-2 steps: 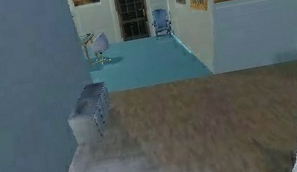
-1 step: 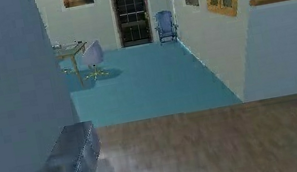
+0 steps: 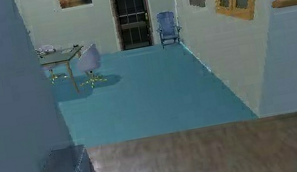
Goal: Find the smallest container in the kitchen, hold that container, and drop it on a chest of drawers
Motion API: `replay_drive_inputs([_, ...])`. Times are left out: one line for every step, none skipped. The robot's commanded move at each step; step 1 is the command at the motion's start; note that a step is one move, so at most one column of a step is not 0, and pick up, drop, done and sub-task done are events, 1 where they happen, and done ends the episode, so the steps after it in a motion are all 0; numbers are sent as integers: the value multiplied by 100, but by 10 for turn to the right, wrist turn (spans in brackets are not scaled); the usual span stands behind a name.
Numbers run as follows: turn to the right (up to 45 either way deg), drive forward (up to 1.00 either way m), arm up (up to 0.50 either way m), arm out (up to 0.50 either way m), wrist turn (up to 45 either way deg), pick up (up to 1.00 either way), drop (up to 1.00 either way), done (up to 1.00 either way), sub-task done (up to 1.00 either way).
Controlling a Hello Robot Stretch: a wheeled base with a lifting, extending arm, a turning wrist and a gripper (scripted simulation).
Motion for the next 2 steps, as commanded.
replay_drive_inputs([450, 0, 0, 0, 0, 0, 0, 0, 0])
replay_drive_inputs([450, 0, 0, 0, 0, 0, 0, 0, 0])
